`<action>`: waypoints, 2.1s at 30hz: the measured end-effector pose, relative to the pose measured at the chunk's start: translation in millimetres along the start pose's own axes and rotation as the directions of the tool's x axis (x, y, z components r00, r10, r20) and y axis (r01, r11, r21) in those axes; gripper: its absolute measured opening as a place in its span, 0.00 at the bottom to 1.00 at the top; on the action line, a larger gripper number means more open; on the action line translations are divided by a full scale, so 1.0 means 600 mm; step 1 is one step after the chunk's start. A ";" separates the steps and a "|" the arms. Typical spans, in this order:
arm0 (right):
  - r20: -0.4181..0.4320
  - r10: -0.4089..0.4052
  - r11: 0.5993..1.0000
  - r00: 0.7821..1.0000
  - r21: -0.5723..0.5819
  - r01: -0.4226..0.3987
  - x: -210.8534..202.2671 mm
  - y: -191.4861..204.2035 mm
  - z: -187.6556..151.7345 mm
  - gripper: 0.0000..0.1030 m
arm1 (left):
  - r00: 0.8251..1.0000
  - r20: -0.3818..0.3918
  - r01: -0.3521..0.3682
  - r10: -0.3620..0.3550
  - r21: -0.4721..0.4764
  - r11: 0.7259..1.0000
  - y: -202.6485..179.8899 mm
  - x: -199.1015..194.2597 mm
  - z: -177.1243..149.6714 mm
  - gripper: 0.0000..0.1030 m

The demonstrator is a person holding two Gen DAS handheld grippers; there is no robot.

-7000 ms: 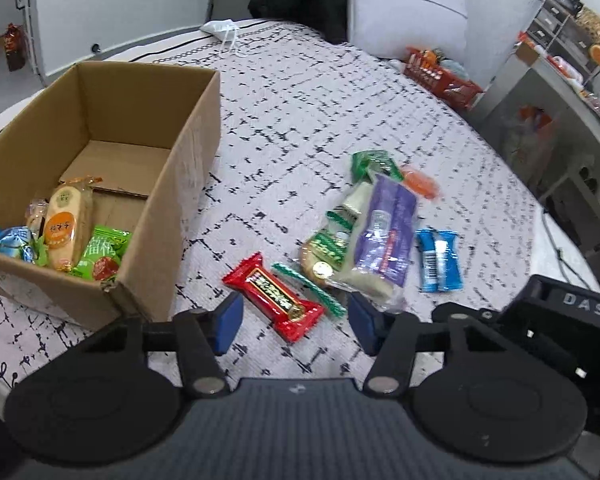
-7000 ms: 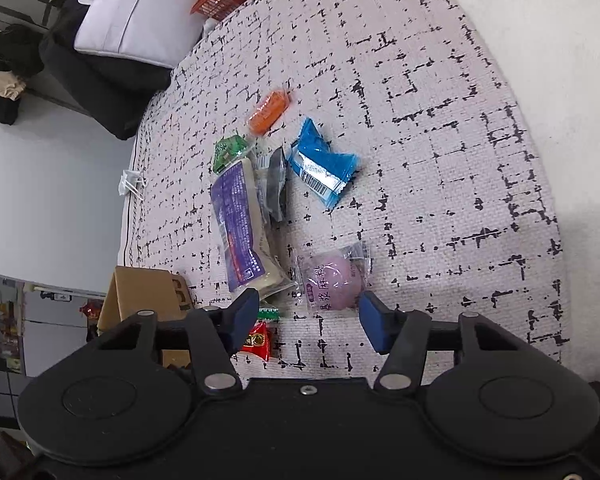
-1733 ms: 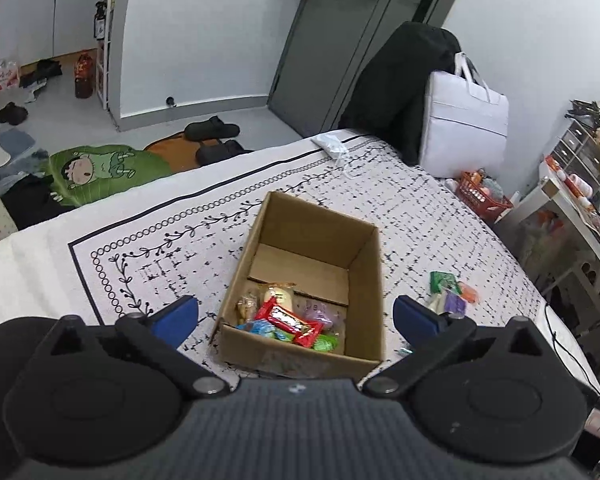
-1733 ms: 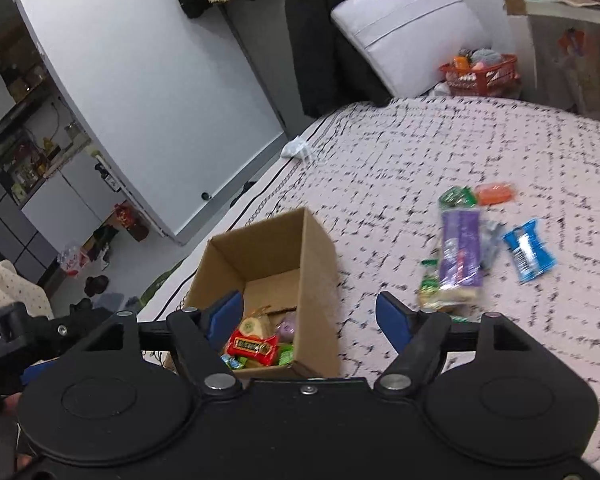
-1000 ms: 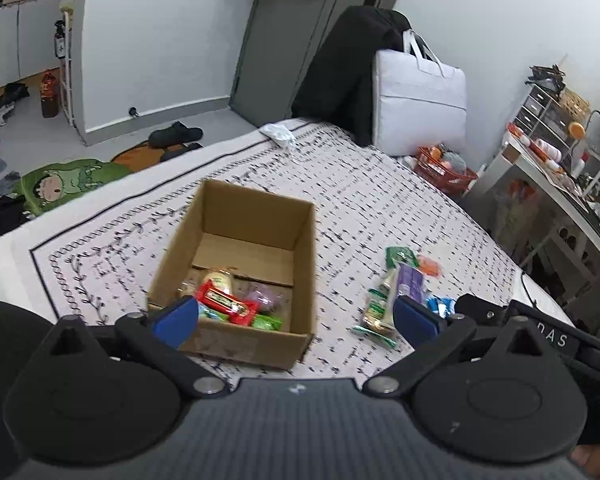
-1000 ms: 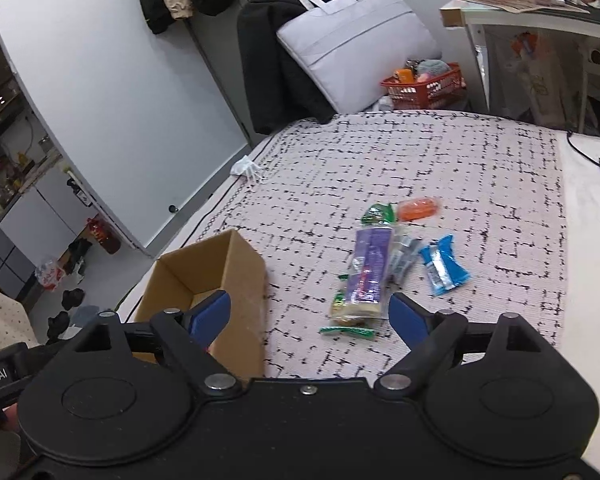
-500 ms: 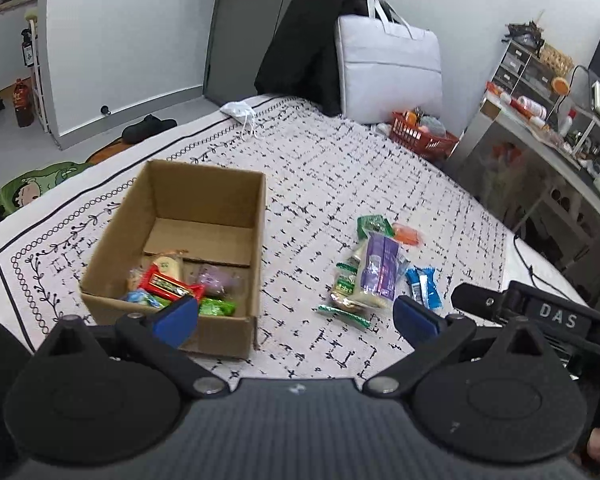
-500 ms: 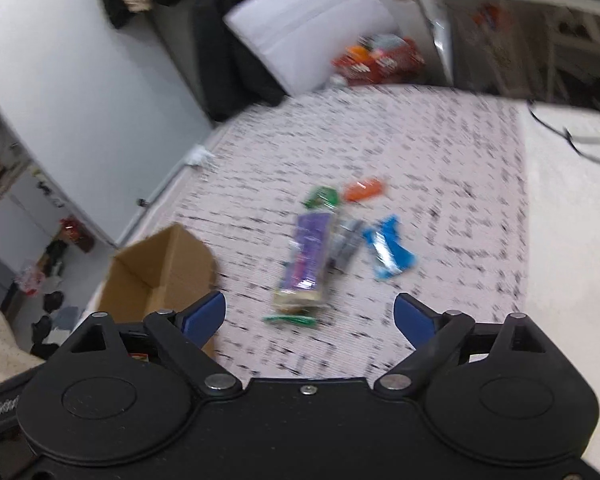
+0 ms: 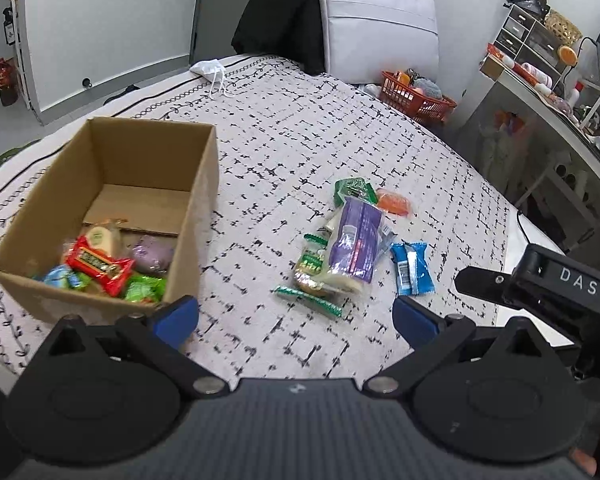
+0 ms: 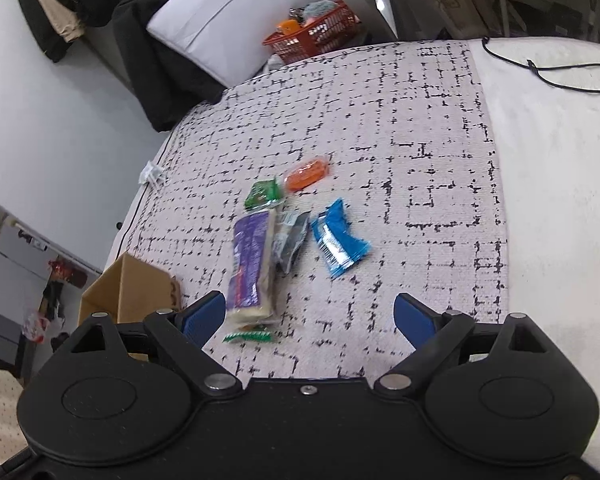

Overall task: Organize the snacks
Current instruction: 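Grasp the purple bread packet with the left tool while the right tool grasps the blue packet, then carry the purple packet in the left tool while the right tool carries the blue packet to the box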

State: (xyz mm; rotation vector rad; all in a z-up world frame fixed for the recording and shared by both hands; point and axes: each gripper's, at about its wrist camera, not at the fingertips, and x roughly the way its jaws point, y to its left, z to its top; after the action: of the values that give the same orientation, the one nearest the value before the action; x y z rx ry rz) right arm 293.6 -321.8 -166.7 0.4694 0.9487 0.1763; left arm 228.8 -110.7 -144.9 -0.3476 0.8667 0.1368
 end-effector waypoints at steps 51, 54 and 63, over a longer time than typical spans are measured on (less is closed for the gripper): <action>-0.103 -0.129 0.977 0.986 -0.185 0.108 0.205 0.000 0.062 0.58 | 0.995 -0.091 0.036 -0.041 -0.059 0.998 -0.034 0.202 0.050 0.38; -0.090 -0.153 0.966 0.984 -0.223 0.129 0.203 0.006 0.054 0.41 | 0.995 -0.091 0.026 -0.031 -0.058 0.998 -0.028 0.192 0.045 0.38; -0.066 -0.082 0.984 0.994 -0.166 0.070 0.172 0.008 0.053 0.24 | 0.997 -0.059 0.034 -0.040 -0.095 0.995 -0.002 0.134 0.047 0.38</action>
State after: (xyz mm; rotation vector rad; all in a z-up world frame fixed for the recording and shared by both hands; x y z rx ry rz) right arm 379.1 -291.8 -225.0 0.2766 1.0122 0.2014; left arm 301.1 -103.8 -189.7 -0.4576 0.9157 0.1338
